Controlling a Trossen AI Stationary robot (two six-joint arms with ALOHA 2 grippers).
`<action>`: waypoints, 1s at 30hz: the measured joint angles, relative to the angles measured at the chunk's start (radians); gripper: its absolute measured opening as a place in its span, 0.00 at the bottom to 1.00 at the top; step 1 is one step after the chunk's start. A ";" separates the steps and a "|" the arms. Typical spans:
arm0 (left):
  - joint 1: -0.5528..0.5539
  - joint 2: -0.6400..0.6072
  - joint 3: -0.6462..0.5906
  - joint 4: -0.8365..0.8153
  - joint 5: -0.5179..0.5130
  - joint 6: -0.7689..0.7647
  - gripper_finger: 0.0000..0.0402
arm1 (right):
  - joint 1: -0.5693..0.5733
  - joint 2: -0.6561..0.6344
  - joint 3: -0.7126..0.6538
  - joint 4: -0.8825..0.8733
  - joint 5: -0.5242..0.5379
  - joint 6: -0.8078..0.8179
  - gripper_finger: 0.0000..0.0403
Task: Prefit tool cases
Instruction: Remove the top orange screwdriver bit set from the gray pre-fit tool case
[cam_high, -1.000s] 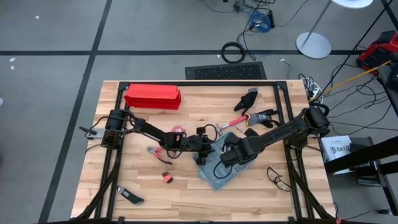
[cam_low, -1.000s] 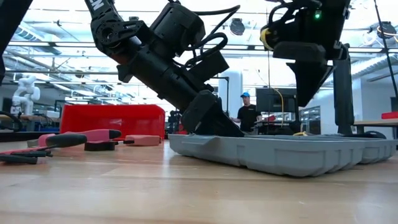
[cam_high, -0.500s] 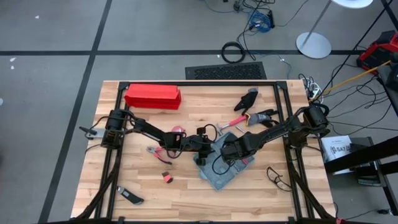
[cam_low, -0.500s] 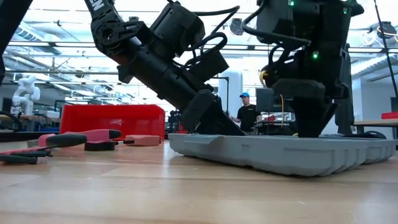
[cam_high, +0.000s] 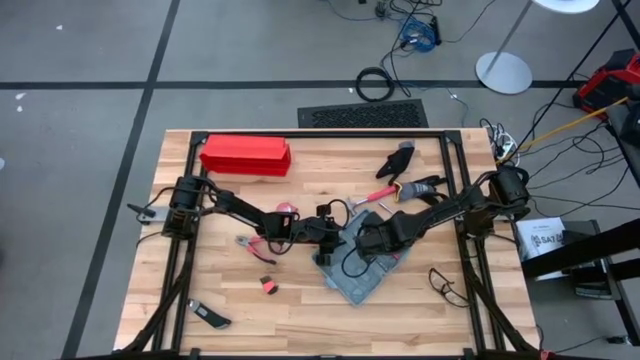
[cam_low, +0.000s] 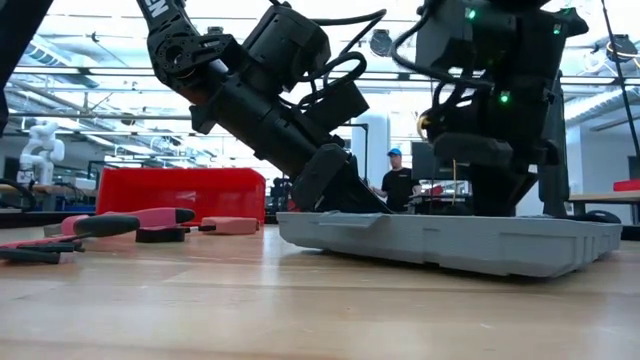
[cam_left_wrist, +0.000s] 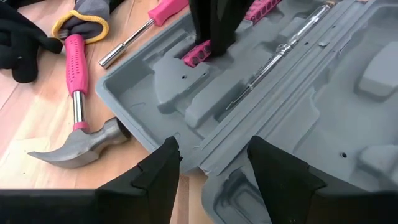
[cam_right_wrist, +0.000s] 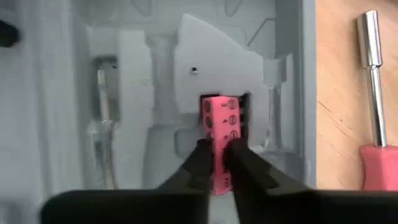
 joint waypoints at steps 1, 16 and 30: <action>0.000 0.000 0.000 -0.001 0.000 0.000 0.50 | 0.005 -0.003 -0.002 0.012 0.007 0.009 0.03; 0.000 0.000 0.000 -0.008 0.000 0.002 0.50 | 0.033 -0.219 -0.007 -0.080 0.194 0.060 0.00; -0.049 -0.062 -0.004 -0.075 0.081 0.194 0.50 | 0.016 -0.261 -0.006 -0.090 0.000 -0.137 0.09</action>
